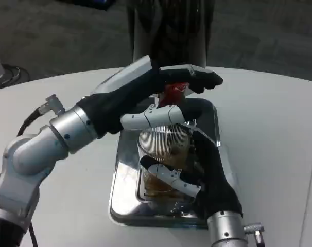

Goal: Grasp the cup under the faucet to collect the drink, then remove the cup.

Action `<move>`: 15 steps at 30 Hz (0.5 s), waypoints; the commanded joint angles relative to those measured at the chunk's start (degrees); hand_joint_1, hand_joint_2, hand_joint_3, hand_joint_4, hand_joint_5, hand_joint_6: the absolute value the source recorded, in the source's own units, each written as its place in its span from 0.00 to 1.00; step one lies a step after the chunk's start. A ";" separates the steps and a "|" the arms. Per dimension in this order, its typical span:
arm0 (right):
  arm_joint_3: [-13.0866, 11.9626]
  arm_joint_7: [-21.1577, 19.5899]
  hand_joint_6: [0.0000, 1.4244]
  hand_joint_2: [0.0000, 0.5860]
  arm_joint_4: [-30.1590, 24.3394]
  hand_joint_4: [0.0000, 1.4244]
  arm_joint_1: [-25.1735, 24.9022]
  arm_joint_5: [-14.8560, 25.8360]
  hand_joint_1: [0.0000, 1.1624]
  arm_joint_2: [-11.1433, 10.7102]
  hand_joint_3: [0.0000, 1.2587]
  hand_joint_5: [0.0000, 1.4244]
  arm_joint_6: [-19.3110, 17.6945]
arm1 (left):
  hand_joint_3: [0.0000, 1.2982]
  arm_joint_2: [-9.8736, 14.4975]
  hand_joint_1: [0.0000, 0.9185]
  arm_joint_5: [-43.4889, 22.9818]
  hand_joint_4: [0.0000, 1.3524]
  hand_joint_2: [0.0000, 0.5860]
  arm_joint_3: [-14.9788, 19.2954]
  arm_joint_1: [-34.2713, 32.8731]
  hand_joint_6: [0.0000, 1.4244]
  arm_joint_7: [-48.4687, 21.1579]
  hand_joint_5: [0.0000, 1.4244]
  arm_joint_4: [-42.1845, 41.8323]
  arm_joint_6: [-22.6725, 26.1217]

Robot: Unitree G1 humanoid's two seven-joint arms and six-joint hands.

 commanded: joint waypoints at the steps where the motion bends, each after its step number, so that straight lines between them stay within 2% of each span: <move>1: -0.07 -1.48 0.35 0.39 1.46 0.46 1.07 -0.18 0.70 0.58 0.45 0.48 -1.27 | 0.18 -0.16 0.00 0.05 0.16 0.16 1.81 1.35 0.26 1.47 0.19 0.09 -0.12; 15: -0.26 -2.97 0.39 0.36 -1.25 0.50 2.31 -0.81 0.71 0.32 0.50 0.54 -0.79 | 0.19 -1.98 0.00 -2.30 0.18 0.16 5.33 1.11 0.30 1.98 0.23 -3.22 -0.23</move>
